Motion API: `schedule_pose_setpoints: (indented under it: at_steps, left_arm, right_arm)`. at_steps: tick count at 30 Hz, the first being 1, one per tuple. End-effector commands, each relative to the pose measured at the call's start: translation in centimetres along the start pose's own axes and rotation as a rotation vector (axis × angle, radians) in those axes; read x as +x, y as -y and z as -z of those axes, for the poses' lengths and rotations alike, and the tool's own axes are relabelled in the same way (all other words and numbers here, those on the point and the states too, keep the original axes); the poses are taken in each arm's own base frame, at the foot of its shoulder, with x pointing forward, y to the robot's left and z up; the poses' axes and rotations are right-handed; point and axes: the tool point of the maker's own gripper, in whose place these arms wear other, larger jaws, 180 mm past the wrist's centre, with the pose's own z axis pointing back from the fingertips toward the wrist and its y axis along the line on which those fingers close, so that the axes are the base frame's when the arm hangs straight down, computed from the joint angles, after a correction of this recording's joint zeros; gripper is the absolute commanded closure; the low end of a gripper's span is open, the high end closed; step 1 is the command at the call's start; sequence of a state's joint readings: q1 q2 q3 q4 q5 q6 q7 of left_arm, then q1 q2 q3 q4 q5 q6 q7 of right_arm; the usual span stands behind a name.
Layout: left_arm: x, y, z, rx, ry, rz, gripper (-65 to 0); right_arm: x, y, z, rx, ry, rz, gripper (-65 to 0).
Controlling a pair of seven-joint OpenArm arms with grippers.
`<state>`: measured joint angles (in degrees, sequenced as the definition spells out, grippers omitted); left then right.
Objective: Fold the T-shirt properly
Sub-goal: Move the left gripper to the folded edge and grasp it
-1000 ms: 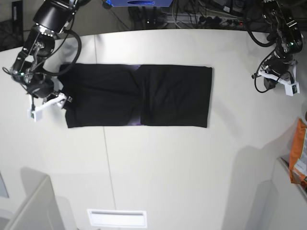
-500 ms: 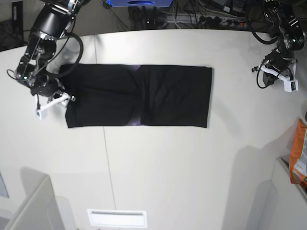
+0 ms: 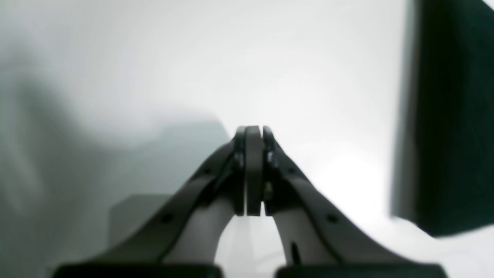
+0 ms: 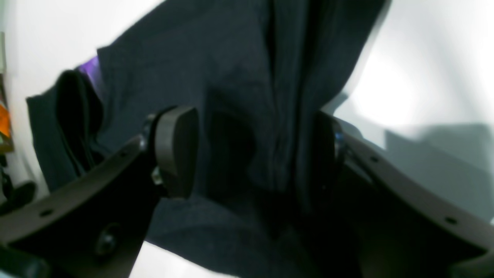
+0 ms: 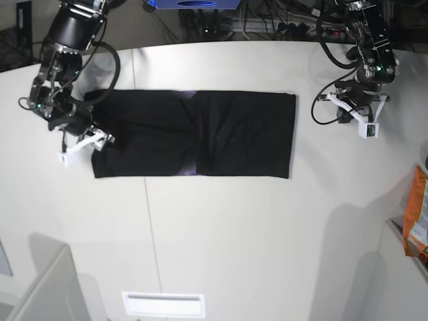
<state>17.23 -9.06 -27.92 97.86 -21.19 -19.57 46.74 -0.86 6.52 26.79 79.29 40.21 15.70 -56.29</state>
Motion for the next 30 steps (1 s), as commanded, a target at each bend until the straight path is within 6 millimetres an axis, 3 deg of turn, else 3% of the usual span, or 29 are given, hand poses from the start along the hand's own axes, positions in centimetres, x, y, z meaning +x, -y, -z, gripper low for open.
schedule_pose_setpoints:
  at_steps: [1,7,11,16,21,24,25,30]
  left_arm:
    - [1.7,-0.4,-0.2,0.006,0.050,0.014,0.0]
    - [2.4,-0.4,-0.1,0.009,0.063,0.018,0.0]
    - [1.9,-0.5,0.6,0.007,0.044,-0.002,0.0]
    - [1.0,1.7,2.2,-0.051,0.000,0.016,0.0]
    - [1.0,3.2,2.7,-0.085,-0.006,0.036,0.0]
    - [0.7,4.7,3.1,-0.120,-0.020,0.061,0.0]
    - [0.6,5.1,3.1,-0.130,-0.024,0.068,0.0]
    - [0.1,7.7,3.4,-0.188,-0.041,0.111,0.0]
  right_arm:
    - [-0.4,1.4,-0.3,-0.048,-0.022,-0.012,-38.4]
    - [-0.4,3.7,-0.3,-0.089,-0.028,0.007,-38.3]
    - [-1.1,2.9,0.2,-0.078,-0.064,-0.033,-37.7]
    - [-2.8,1.9,1.0,-0.066,-0.119,-0.067,-24.9]
    - [-2.8,2.1,1.1,-0.068,-0.115,-0.057,-18.5]
    - [-2.5,2.2,0.9,-0.076,-0.110,-0.051,-2.1]
    - [-2.5,2.3,0.9,-0.084,-0.108,-0.041,0.0]
    - [-1.5,2.2,1.0,-0.107,-0.090,-0.001,0.0]
